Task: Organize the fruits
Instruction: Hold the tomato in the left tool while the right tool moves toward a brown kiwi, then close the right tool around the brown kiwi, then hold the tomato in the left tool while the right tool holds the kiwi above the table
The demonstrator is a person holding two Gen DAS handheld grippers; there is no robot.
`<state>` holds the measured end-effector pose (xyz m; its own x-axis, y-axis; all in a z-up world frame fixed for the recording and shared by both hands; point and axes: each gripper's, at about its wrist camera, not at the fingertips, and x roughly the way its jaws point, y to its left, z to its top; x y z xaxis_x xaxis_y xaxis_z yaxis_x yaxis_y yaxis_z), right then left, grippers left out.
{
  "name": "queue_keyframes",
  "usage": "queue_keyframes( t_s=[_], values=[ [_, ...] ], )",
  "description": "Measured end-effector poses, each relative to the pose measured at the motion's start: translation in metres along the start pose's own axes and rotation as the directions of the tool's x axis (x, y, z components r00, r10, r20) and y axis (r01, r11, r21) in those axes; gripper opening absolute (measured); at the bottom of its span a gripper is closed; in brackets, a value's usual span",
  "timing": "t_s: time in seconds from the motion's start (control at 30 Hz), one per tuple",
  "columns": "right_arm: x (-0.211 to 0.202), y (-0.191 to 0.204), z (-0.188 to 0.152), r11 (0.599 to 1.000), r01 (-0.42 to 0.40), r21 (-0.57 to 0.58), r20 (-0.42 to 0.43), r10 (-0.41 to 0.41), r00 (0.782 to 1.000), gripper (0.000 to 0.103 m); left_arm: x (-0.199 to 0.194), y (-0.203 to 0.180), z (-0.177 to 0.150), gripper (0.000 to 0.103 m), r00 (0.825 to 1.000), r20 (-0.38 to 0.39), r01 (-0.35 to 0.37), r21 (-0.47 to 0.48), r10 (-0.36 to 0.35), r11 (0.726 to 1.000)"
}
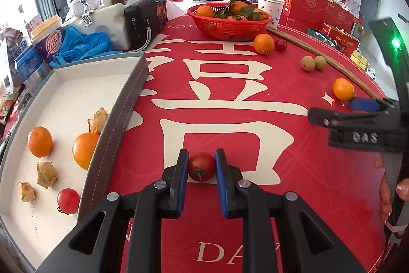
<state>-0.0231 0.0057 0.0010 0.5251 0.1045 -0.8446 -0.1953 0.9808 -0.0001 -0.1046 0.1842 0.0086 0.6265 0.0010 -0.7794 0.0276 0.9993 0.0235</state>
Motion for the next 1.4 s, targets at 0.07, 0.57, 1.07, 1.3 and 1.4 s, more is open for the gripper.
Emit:
queue_keyframes(
  t_s=[0.07,0.57,1.07,1.3,1.4],
  values=[
    [0.002,0.001,0.003,1.0,0.002,0.007,0.008,-0.002,1.0,0.103,0.0,0.0,0.0,0.023,1.0,0.001,-0.003,0.002,0.003,1.0],
    [0.039,-0.018,0.061,0.996,0.046,0.081,0.001,-0.046,0.999,0.103,0.0,-0.001,0.001,0.023,1.0,0.0,0.002,-0.002,-0.002,1.0],
    [0.018,-0.021,0.052,0.993,-0.027,0.115,0.071,0.018,0.997,0.029,0.001,-0.001,0.001,0.023,1.0,0.001,-0.003,0.002,0.003,1.0],
    [-0.018,0.002,0.013,0.991,-0.121,0.048,0.127,0.115,0.985,0.03,0.001,-0.001,0.001,0.023,1.0,0.001,-0.005,0.003,0.005,1.0],
    [-0.02,0.014,-0.001,0.987,-0.161,0.029,0.126,0.156,0.98,0.03,0.001,-0.001,0.0,0.023,1.0,0.001,-0.003,0.001,0.003,1.0]
  ],
)
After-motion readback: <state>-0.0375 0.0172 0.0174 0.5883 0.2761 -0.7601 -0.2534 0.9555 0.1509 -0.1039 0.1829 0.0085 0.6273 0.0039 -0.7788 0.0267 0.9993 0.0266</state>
